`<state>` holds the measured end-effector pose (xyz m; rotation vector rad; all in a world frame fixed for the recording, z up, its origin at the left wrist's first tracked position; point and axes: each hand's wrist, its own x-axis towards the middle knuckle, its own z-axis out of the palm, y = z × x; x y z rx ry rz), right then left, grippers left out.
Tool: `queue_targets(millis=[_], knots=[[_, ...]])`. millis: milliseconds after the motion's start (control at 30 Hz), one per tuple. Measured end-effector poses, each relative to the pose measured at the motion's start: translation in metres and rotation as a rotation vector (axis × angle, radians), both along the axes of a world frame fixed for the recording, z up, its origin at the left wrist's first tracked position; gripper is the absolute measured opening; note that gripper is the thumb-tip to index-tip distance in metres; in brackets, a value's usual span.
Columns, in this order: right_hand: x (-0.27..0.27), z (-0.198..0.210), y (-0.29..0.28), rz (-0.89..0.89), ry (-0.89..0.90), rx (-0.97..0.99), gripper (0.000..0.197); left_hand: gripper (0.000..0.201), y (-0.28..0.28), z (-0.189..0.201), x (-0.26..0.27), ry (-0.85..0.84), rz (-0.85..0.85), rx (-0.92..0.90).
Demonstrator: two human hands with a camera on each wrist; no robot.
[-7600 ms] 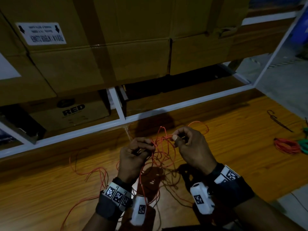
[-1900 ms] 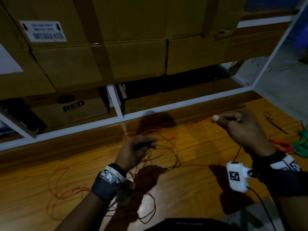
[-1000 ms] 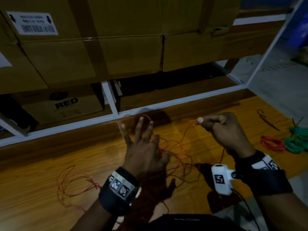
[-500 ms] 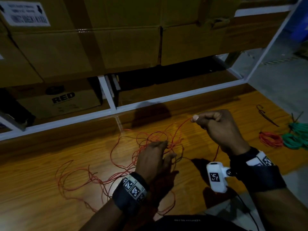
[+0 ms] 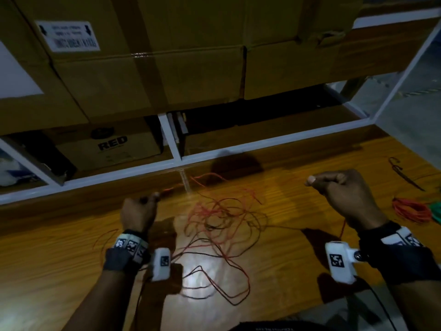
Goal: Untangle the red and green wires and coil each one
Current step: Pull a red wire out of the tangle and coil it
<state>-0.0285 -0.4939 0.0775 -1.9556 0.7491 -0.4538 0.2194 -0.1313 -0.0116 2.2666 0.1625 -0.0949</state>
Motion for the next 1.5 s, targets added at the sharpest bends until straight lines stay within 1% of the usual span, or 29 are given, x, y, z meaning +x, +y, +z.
queue_targets(millis=[33,67,133,200,233,267,333,367,400,433,467,500,533,567,600,633,667,700,900,967,1033,1067,1133,1200,1267,1333,1400,1467,1500], knots=[[0.002,-0.002,0.005,0.019,0.006,-0.010,0.017,0.042,0.015,-0.001,0.011,0.021,0.126,0.094],[0.006,-0.002,0.010,0.030,-0.001,-0.010,0.017,0.045,0.029,-0.001,0.021,0.024,0.195,0.151],[0.013,-0.003,0.019,0.041,-0.031,0.006,0.018,0.045,0.048,0.000,0.030,0.022,0.248,0.231],[0.019,-0.001,0.027,0.055,-0.044,0.008,0.018,0.037,0.051,0.004,0.030,-0.015,0.210,0.388],[0.022,-0.001,0.030,0.061,-0.045,0.002,0.017,0.036,0.048,0.006,0.028,-0.080,0.157,0.463],[0.025,-0.001,0.032,0.065,-0.044,-0.002,0.017,0.042,0.040,0.011,0.021,-0.201,0.093,0.491],[0.028,0.000,0.037,0.075,-0.046,-0.010,0.016,0.055,0.015,0.023,-0.003,-0.556,-0.089,0.384],[0.029,0.001,0.038,0.080,-0.052,-0.011,0.016,0.060,-0.003,0.032,-0.021,-0.713,-0.229,0.297],[0.029,0.002,0.040,0.086,-0.058,-0.011,0.016,0.064,-0.023,0.041,-0.039,-0.788,-0.407,0.211],[0.029,0.002,0.041,0.091,-0.062,-0.013,0.016,0.066,-0.045,0.047,-0.056,-0.801,-0.623,0.151],[0.030,0.003,0.042,0.097,-0.066,-0.016,0.015,0.068,-0.066,0.054,-0.069,-0.757,-0.836,0.151],[0.030,0.004,0.043,0.100,-0.068,-0.021,0.015,0.069,-0.085,0.054,-0.076,-0.671,-1.015,0.205],[0.030,0.005,0.043,0.100,-0.068,-0.024,0.015,0.069,-0.101,0.051,-0.078,-0.575,-1.147,0.313],[0.029,0.006,0.044,0.097,-0.065,-0.030,0.015,0.064,-0.111,0.045,-0.074,-0.503,-1.229,0.457],[0.027,0.006,0.044,0.094,-0.061,-0.036,0.015,0.054,-0.118,0.039,-0.069,-0.472,-1.263,0.581],[0.024,0.006,0.042,0.087,-0.057,-0.044,0.016,0.043,-0.120,0.033,-0.063,-0.472,-1.272,0.661],[0.021,0.005,0.041,0.081,-0.054,-0.048,0.016,0.035,-0.118,0.031,-0.057,-0.480,-1.259,0.694],[0.017,0.004,0.039,0.072,-0.051,-0.047,0.017,0.032,-0.115,0.029,-0.053,-0.488,-1.239,0.681],[0.002,0.003,0.036,0.041,-0.051,-0.002,0.015,0.022,-0.099,0.026,-0.040,-0.469,-1.185,0.514],[0.003,0.005,0.032,-0.002,-0.073,-0.005,0.015,0.018,-0.095,0.024,-0.038,-0.382,-1.173,0.383],[0.002,0.008,0.027,-0.031,-0.101,0.015,0.015,0.012,-0.084,0.020,-0.029,-0.255,-1.070,0.298],[0.001,0.009,0.025,-0.037,-0.108,0.024,0.015,0.009,-0.076,0.018,-0.021,-0.240,-0.985,0.323],[-0.004,0.010,0.020,-0.041,-0.100,0.022,0.016,0.007,-0.050,0.013,-0.001,-0.201,-0.800,0.466],[-0.009,0.010,0.015,-0.063,-0.103,0.015,0.016,0.011,-0.017,0.010,0.022,-0.078,-0.557,0.640],[-0.011,0.008,0.011,-0.081,-0.109,0.029,0.016,0.020,0.017,0.007,0.039,0.059,-0.350,0.726],[-0.009,0.007,0.013,-0.062,-0.097,0.038,0.016,0.020,0.040,0.000,0.049,0.121,-0.286,0.725],[-0.003,0.004,0.020,-0.028,-0.092,0.029,0.016,0.017,0.041,-0.002,0.046,0.117,-0.293,0.705],[0.004,0.002,0.027,0.003,-0.092,0.032,0.015,0.018,0.030,0.002,0.036,0.041,-0.352,0.727],[0.008,0.001,0.030,0.011,-0.093,0.043,0.014,0.027,0.021,0.004,0.030,-0.062,-0.398,0.753]])
